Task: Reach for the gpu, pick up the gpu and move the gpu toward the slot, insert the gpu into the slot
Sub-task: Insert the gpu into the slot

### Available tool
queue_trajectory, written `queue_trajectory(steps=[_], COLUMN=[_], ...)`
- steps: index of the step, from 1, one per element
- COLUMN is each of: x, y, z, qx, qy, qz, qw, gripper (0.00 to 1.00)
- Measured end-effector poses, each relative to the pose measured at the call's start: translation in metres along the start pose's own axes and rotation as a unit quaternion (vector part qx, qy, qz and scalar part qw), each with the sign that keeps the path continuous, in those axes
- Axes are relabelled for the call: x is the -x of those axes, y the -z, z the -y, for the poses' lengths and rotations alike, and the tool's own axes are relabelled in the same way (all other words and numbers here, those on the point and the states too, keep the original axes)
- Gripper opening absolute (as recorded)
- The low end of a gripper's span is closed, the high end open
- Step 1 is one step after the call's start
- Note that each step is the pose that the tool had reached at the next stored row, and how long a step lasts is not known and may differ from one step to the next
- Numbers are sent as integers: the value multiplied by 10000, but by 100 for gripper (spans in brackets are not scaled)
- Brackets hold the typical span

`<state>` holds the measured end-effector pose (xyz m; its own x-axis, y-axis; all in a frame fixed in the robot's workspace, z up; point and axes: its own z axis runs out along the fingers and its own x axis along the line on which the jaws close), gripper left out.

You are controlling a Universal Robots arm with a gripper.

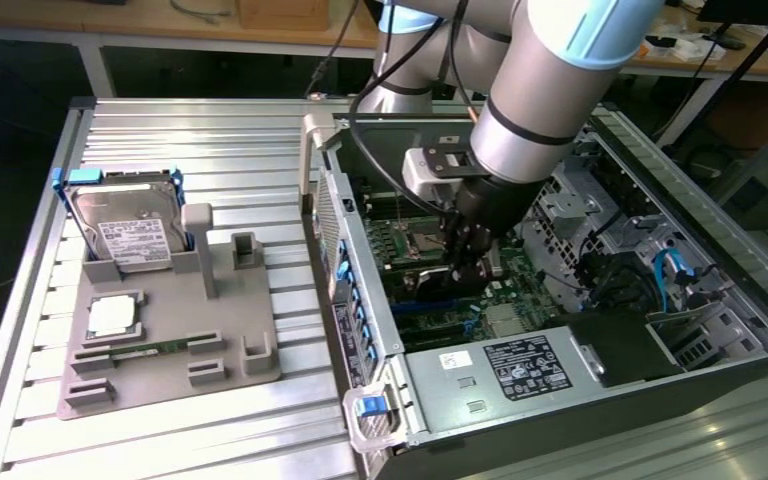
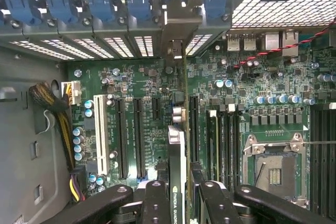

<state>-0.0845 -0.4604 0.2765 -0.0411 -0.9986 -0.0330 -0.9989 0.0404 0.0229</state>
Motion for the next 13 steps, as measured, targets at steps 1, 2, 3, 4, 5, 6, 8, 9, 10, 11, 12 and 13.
queue_trajectory(steps=[1, 2, 3, 4, 5, 6, 8, 9, 10, 11, 12, 13], x=[-1, -1, -1, -2, -2, -2, -3, -3, -4, -4, -4, -5], y=[-3, -6, -10, -15, -19, -25, -47, -56, -65, -74, -83, -90], z=[0, 0, 0, 0, 1, 1, 1, 1, 2, 2, 2, 2], qx=[4, 7, 9, 11, 12, 13, 14, 14, 14, 14, 14, 15], qy=[-3, -6, -10, -13, -15, -19, -28, -32, -34, -35, -37, -39], qz=[0, 0, 0, 0, -1, -1, -1, 0, 0, 1, 0, 0], qw=[10000, 10000, 10000, 10000, 10000, 10000, 10000, 10000, 10000, 10000, 10000, 10000], gripper=[27, 27, 27, 27, 27, 27, 27, 27, 27, 27, 27, 27])
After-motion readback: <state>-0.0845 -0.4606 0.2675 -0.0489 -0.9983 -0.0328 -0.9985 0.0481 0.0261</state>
